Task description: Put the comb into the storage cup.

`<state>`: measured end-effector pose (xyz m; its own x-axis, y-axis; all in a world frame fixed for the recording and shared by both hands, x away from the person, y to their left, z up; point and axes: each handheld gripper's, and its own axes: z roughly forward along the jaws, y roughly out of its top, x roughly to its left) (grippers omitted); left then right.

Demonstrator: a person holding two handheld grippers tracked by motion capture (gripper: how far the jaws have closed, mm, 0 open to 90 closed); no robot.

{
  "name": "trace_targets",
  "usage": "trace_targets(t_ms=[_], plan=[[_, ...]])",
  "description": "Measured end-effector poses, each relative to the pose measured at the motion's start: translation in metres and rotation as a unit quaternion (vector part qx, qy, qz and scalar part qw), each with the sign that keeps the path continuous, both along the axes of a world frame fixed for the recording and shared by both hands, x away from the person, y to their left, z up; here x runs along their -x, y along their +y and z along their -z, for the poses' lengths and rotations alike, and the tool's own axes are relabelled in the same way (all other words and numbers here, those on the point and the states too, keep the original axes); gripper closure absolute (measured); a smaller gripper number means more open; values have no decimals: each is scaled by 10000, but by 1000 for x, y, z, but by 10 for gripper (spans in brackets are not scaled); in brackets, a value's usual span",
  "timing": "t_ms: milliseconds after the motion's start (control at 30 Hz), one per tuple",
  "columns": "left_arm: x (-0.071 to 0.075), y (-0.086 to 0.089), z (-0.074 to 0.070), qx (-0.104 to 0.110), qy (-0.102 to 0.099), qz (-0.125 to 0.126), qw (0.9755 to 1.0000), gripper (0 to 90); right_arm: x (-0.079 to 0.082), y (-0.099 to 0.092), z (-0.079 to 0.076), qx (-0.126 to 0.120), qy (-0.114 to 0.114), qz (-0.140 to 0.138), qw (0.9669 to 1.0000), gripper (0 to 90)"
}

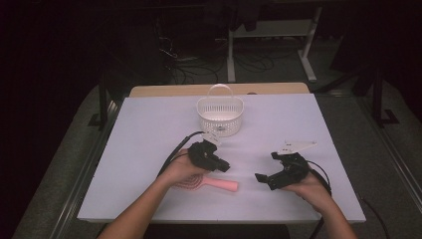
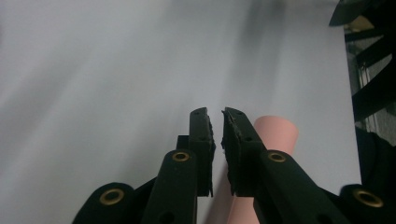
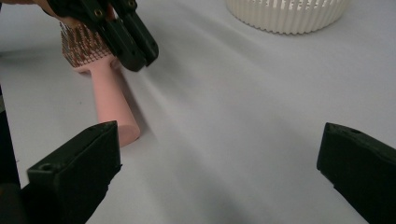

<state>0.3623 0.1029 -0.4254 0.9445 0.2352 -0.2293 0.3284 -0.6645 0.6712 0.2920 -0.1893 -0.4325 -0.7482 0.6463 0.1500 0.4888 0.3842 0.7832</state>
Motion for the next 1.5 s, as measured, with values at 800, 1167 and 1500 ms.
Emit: trace_targets(t_ms=[800,1167,1500], plan=[[2,65,-12,433,-415,-726,9956,375,1,0,0,-3,-47,-9,10000,0],[12,88,-18,589,-651,-882,9922,217,1,-1,0,-17,-38,-11,10000,0],[22,114,-15,670,-745,-1108,9888,50,2,-1,0,-51,-53,-4,10000,0]])
